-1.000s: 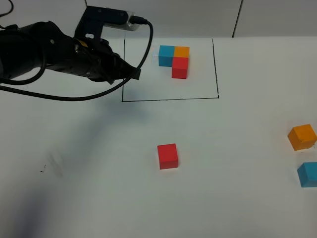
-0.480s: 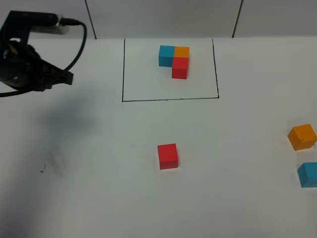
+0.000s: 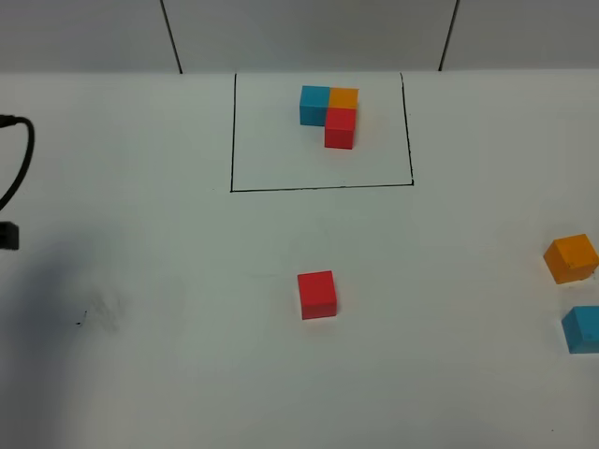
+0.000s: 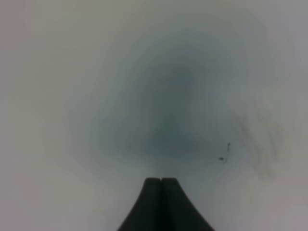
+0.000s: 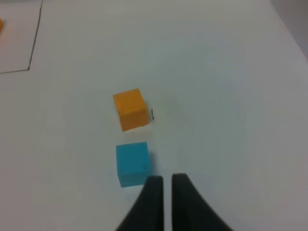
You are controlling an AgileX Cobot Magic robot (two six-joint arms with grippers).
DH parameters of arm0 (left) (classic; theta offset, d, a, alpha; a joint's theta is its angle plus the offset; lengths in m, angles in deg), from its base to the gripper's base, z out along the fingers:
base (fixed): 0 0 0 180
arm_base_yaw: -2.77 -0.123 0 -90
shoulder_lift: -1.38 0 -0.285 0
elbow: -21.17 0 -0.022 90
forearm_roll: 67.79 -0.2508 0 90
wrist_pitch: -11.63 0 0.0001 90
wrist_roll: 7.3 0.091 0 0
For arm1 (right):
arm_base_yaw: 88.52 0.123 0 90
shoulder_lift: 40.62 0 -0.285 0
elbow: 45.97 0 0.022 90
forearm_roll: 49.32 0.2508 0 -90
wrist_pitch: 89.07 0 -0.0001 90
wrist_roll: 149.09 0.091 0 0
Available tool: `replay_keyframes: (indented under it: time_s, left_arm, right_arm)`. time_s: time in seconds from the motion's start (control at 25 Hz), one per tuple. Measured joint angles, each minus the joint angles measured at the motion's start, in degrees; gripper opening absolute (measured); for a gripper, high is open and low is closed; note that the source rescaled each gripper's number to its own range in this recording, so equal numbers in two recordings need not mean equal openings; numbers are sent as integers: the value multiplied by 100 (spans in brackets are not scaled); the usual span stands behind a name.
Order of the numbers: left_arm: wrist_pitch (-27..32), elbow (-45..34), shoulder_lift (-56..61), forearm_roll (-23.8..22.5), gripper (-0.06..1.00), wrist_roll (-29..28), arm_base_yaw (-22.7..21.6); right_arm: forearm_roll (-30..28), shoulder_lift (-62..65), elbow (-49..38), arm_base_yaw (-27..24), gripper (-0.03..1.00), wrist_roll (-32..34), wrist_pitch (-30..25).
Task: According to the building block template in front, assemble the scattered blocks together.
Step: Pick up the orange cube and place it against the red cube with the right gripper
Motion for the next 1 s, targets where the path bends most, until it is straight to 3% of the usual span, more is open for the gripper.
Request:
replay_keyframes:
  time_s: [0.32,0.64,0.84,1.0]
  left_arm:
    - [1115,-629,1484,-18,0,-211,-138]
    - [1607,-1364,2993,-123,0,-676,-156]
    - [2108,-1394,3771,-139,0,-665,-156]
    - [2164,-1400,4439,84,0,-329,-156]
  right_arm:
    - [0,0,0,0,1,0,0]
    - [0,0,0,0,1,0,0]
    - [0,0,0,0,1,0,0]
    - [0,0,0,0,1,0,0]
